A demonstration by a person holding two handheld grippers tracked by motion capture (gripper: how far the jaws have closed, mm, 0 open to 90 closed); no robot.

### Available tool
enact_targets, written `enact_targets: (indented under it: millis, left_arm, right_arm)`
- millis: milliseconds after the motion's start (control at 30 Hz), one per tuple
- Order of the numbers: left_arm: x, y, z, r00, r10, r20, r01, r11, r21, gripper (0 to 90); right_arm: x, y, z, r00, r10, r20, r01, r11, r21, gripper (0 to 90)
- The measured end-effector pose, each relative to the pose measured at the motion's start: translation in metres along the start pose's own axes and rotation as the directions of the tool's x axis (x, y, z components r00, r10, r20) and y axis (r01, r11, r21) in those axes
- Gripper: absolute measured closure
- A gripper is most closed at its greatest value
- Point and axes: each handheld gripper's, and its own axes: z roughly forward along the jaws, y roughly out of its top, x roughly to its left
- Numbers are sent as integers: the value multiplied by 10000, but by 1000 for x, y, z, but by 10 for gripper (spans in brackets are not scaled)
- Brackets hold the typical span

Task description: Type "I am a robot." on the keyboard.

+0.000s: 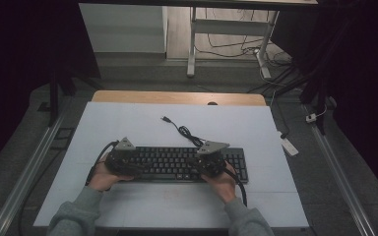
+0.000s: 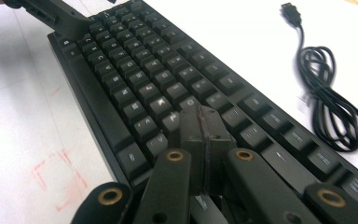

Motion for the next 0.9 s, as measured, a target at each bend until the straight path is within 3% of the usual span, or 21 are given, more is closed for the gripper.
enact_targets:
  millis: [467,900]
  left_arm:
    - [0,0,0,9999,83,57,-83,10000,18,242]
    - [0,0,1,9999,116,84,-116,9999,34,241]
  right_arm:
    - [0,13,36,9999,107,-31,-106,9995,314,894]
    - [-2,16,51,9997,248,-44,-245,9984,508,894]
